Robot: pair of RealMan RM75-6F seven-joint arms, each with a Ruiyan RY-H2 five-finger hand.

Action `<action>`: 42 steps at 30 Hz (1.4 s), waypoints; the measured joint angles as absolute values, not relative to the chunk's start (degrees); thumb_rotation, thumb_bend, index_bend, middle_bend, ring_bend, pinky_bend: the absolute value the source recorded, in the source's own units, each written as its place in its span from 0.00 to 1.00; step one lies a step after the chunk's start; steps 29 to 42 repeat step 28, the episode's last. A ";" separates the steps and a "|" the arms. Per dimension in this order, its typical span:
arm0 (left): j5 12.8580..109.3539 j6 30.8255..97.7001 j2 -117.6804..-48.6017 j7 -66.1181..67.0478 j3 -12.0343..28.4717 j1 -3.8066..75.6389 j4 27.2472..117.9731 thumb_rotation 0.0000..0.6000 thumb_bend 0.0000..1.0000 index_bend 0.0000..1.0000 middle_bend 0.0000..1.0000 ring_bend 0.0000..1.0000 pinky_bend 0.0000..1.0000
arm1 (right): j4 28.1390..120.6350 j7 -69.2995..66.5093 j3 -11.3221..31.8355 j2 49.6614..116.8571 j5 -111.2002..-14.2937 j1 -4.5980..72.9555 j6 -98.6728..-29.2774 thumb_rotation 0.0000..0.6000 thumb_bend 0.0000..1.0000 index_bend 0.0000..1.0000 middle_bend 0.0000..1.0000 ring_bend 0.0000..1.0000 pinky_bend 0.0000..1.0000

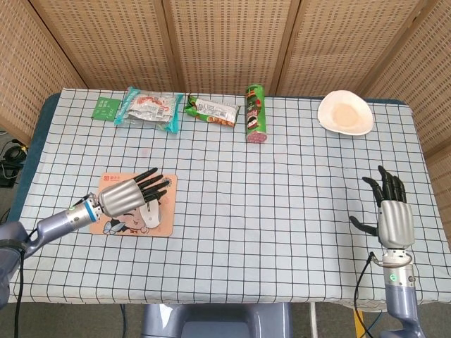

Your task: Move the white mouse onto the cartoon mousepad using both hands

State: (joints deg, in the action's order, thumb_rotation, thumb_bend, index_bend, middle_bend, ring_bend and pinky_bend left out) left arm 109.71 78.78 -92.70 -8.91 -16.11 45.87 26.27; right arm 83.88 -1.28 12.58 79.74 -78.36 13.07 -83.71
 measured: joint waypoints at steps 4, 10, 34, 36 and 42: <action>105.75 79.60 -91.88 -8.10 -13.27 43.13 32.05 1.00 0.23 0.14 0.00 0.00 0.01 | 84.22 -0.91 12.15 79.27 -78.33 13.17 -82.85 1.00 0.18 0.24 0.02 0.00 0.03; 98.44 81.67 -89.61 -1.33 -9.50 36.73 50.79 1.00 0.20 0.08 0.00 0.00 0.00 | 85.28 1.70 10.15 77.34 -78.69 13.59 -79.61 1.00 0.18 0.23 0.00 0.00 0.00; 85.04 96.31 -82.31 20.46 -5.07 12.15 91.81 1.00 0.16 0.00 0.00 0.00 0.00 | 85.60 6.58 7.21 76.06 -81.40 13.43 -79.59 1.00 0.18 0.11 0.00 0.00 0.00; 85.04 96.31 -82.31 20.46 -5.07 12.15 91.81 1.00 0.16 0.00 0.00 0.00 0.00 | 85.60 6.58 7.21 76.06 -81.40 13.43 -79.59 1.00 0.18 0.11 0.00 0.00 0.00; 85.04 96.31 -82.31 20.46 -5.07 12.15 91.81 1.00 0.16 0.00 0.00 0.00 0.00 | 85.60 6.58 7.21 76.06 -81.40 13.43 -79.59 1.00 0.18 0.11 0.00 0.00 0.00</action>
